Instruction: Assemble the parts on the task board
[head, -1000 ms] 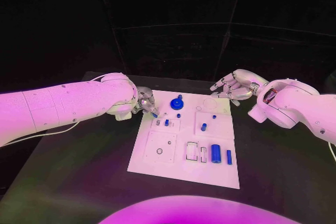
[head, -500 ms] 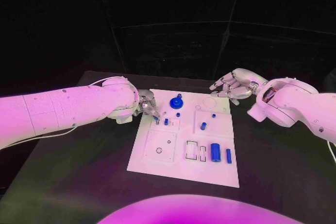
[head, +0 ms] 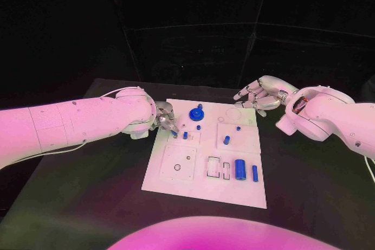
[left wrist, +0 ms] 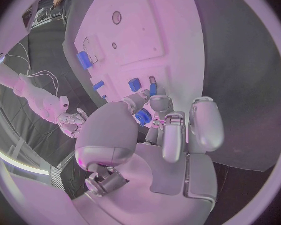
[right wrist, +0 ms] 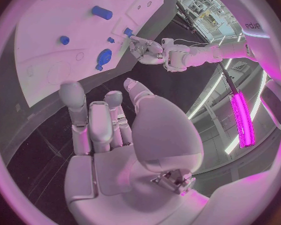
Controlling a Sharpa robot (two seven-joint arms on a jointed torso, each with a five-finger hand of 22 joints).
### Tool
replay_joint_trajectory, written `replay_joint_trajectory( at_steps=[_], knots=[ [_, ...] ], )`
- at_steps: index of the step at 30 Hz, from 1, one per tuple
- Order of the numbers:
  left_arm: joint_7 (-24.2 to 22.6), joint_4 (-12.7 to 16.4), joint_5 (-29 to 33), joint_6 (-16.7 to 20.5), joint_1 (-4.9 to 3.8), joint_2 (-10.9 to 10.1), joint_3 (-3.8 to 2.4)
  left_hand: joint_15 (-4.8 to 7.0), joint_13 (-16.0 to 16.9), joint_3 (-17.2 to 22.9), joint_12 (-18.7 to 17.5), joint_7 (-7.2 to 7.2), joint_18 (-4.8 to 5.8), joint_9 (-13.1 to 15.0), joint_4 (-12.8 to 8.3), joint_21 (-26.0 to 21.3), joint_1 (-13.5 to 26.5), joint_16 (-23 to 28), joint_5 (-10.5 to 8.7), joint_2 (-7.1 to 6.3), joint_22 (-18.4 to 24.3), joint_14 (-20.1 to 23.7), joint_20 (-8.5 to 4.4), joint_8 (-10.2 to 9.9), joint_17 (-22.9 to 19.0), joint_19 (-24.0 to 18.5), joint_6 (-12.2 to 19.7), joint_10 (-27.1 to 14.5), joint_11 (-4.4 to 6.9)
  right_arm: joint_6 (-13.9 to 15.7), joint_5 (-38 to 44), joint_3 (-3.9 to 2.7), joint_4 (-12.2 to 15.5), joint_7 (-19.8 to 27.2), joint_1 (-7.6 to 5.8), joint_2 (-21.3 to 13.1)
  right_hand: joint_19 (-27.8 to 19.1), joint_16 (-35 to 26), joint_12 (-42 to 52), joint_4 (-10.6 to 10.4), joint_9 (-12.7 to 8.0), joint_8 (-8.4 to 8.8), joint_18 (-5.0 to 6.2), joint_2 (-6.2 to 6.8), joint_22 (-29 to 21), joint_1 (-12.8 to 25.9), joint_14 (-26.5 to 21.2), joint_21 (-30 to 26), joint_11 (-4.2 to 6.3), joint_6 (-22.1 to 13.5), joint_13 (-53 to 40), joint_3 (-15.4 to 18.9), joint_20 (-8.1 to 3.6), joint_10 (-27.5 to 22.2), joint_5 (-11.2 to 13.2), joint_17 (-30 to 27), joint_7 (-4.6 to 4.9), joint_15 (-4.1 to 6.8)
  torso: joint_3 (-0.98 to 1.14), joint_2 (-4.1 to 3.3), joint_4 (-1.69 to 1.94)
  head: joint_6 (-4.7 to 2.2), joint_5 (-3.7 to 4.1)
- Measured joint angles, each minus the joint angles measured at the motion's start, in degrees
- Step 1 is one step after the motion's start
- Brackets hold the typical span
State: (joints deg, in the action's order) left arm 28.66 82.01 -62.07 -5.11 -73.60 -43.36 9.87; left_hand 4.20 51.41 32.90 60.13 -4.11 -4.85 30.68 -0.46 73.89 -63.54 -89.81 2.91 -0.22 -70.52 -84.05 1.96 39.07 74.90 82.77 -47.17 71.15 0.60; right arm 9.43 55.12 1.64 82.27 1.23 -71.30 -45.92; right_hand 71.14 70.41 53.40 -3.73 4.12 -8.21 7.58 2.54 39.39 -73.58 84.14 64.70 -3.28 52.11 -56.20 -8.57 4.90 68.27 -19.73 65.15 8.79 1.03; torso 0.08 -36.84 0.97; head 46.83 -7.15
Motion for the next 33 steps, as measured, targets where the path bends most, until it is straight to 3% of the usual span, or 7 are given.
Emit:
replay_joint_trajectory(
  at_steps=[33],
  knots=[
    [0.4,1.0,-1.0,-1.8,-0.03,-0.3,0.21,0.00,0.0,0.2,0.0,-0.12,0.00,0.1,0.1,0.0,0.0,0.0,-0.02,0.00,0.0,0.0,0.00,-0.1,0.0,0.0,0.1,-0.1,-0.12,-0.4,0.0,0.00,-0.1,0.0,0.00,0.3,0.0,0.0,0.0,0.0,0.0,0.00,0.00,0.00,0.0,0.0,0.0,0.0,0.00,0.0,0.0,0.0,0.00,0.0,0.0,0.0,0.00,0.00,-0.01,0.01,0.01,0.48,-0.01]
  ],
)
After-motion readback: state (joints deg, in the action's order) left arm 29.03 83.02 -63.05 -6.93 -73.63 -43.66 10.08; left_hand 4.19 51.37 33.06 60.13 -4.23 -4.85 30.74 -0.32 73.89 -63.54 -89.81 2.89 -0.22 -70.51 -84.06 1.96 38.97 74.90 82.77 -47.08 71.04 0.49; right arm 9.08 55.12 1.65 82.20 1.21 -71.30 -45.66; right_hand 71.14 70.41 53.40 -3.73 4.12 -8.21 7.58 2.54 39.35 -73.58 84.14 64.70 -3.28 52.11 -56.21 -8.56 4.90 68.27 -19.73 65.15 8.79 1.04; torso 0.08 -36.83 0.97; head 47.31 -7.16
